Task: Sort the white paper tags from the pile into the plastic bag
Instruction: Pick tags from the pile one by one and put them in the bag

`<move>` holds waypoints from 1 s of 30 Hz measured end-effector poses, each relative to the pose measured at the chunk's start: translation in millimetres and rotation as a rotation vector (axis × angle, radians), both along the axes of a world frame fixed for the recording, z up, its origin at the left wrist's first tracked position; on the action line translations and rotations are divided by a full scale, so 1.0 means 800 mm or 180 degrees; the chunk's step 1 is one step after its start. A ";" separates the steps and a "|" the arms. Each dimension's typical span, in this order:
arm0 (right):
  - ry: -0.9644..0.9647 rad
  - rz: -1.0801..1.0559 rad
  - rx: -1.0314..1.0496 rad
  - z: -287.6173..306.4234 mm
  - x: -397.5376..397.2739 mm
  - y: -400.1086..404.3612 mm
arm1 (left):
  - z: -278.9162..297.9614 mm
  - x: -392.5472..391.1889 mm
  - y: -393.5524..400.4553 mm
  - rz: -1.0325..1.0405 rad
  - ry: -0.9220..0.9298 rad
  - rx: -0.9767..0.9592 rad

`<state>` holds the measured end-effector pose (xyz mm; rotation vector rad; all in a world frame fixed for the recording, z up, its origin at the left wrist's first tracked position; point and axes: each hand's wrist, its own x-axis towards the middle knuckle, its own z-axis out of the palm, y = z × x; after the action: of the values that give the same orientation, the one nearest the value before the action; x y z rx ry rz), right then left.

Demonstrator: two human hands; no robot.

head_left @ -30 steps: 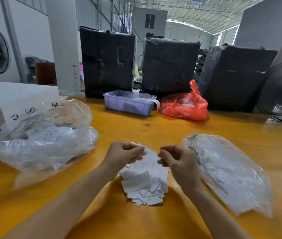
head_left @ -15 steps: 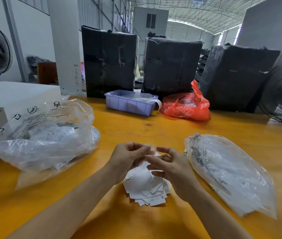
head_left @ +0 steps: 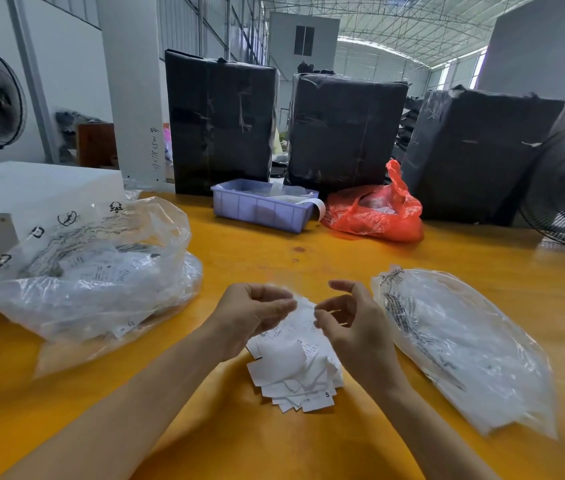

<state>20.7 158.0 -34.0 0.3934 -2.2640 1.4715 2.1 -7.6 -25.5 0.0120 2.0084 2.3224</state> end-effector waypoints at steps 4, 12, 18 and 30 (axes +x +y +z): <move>0.0247 0.0029 0.1467 0.003 0.009 -0.006 | 0.001 -0.005 -0.010 0.0223 -0.0118 0.0419; -0.0110 0.0764 0.3105 -0.005 0.005 -0.002 | 0.001 -0.008 -0.009 0.0475 -0.0323 0.0839; 0.0172 0.0786 0.3045 -0.011 -0.002 0.003 | -0.002 -0.010 -0.011 0.0695 -0.0396 0.0747; 0.0454 0.0935 0.2169 -0.016 0.004 -0.006 | -0.005 -0.015 -0.009 0.0881 -0.0327 0.0895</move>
<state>23.6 153.2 -46.6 1.0275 -2.6113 0.6997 -9.6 -14.5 -29.6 -0.3847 1.7152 2.6908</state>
